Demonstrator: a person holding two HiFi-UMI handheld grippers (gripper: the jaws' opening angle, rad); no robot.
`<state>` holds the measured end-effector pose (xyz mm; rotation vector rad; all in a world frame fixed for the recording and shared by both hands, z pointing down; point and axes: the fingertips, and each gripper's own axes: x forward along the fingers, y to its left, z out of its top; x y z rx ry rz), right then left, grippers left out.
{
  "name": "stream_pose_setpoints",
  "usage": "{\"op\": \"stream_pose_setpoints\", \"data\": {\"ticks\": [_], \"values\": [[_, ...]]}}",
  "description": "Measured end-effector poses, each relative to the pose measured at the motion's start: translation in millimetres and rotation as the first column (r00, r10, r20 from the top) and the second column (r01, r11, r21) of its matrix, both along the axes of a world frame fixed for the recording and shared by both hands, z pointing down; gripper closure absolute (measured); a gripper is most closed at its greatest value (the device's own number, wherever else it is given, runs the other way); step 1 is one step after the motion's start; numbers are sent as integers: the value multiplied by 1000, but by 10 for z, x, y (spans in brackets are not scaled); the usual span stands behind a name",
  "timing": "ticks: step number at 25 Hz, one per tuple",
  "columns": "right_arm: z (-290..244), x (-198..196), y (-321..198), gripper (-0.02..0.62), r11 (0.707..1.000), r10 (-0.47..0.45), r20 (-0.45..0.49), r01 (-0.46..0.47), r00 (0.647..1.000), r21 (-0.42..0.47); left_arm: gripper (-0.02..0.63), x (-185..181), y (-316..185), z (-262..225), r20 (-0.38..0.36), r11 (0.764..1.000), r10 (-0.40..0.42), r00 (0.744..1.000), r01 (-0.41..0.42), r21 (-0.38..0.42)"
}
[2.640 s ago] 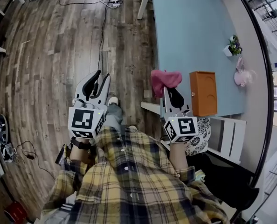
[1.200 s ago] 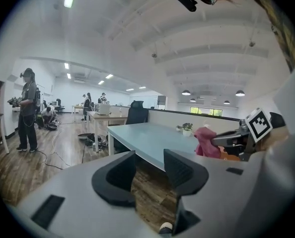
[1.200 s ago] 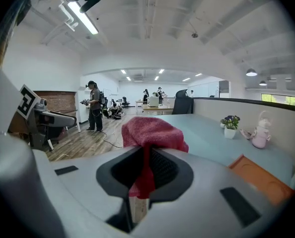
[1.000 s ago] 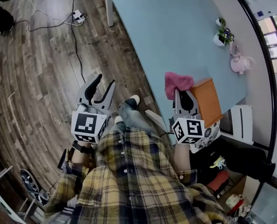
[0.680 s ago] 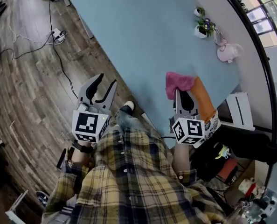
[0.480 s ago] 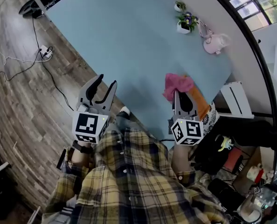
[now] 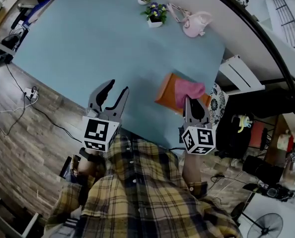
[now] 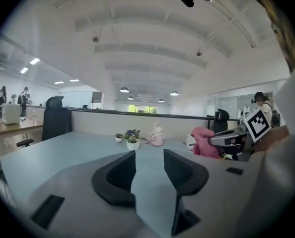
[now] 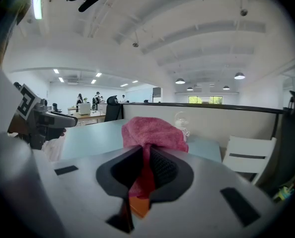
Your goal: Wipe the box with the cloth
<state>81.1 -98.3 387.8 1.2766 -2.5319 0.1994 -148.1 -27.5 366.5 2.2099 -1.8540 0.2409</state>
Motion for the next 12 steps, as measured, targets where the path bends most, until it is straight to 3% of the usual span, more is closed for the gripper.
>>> {"op": "stream_pose_setpoints", "data": {"ticks": [6,12], "values": [[12,261,-65,549,984,174,-15,-175,985,-18,434,301,-446,64,-26,977,208,978,-209,-32],[77,420,-8,549,954,295,-49,-297,954,-34,434,663,-655,187,-58,917,388,920,-392,-70]]}}
